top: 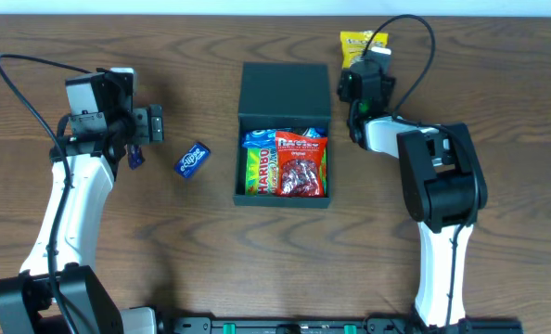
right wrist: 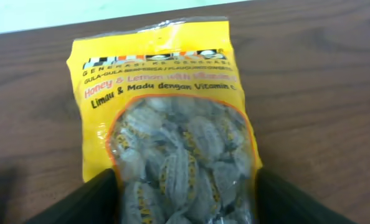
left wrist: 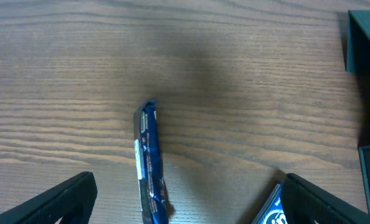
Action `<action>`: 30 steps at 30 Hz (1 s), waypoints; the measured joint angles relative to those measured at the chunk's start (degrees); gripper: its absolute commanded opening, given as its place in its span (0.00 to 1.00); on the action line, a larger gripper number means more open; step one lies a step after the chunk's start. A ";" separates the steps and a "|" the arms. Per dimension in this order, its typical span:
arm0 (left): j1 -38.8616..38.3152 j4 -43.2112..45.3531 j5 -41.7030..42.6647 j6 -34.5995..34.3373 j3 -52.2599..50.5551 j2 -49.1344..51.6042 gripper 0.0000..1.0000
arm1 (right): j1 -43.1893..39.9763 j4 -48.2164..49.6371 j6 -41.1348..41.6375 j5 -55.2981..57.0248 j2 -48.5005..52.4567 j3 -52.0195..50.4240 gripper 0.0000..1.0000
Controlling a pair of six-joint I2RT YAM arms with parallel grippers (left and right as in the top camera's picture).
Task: Pack container
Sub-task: 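Reach right gripper to the yellow snack bag and grasp it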
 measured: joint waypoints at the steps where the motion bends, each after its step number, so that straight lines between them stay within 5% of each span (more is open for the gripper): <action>1: 0.00 0.02 0.00 0.00 0.00 0.00 0.95 | -0.07 -0.13 -0.02 -0.02 0.00 0.07 0.52; 13: 0.00 -0.02 0.00 0.00 0.00 0.00 0.95 | 0.22 -7.13 -3.93 0.50 -2.95 0.90 0.03; 30: 0.00 0.00 0.00 0.00 0.00 0.00 0.95 | 7.06 -34.88 -4.63 0.28 -35.39 0.13 0.01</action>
